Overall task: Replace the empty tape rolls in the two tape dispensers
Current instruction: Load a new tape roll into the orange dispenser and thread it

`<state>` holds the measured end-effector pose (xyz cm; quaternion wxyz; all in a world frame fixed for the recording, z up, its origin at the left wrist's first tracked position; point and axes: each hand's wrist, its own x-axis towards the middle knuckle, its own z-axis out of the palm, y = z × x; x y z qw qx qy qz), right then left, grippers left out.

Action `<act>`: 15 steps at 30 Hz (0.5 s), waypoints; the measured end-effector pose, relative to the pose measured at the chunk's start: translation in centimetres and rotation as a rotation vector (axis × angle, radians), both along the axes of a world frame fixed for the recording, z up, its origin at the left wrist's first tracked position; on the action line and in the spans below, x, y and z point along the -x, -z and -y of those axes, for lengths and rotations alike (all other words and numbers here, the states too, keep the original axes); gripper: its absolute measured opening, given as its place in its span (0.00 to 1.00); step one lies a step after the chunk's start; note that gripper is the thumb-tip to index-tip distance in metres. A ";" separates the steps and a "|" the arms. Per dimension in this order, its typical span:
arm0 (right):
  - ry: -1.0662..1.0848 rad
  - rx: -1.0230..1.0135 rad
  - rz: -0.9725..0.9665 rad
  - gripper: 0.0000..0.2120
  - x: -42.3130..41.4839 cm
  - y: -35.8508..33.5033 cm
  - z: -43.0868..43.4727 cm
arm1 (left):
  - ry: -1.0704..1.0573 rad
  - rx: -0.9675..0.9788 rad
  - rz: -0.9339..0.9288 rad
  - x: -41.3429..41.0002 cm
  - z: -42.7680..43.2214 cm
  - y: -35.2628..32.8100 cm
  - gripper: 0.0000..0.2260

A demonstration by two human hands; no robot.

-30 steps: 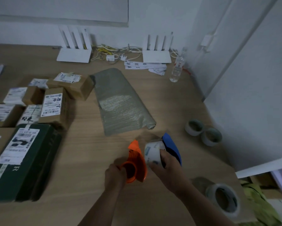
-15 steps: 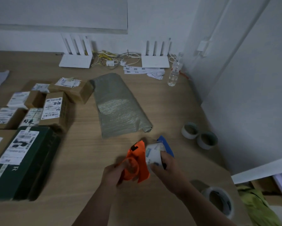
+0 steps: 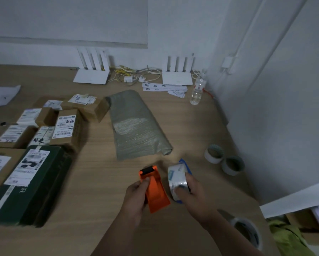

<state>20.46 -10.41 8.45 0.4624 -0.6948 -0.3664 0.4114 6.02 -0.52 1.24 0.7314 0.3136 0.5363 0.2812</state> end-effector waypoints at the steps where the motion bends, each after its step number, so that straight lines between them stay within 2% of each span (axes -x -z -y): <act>1: -0.004 -0.008 -0.026 0.12 0.1 -0.2 0.0 | 0.023 -0.016 0.027 -0.2 0.3 -0.6 0.10; 6: 0.033 -0.030 -0.169 0.15 0.7 -1.1 -0.1 | 0.144 -0.137 0.108 -0.4 1.7 -3.7 0.10; 15: 0.089 0.018 -0.195 0.15 1.3 -2.1 0.4 | 0.207 -0.248 0.220 -0.2 2.9 -6.3 0.12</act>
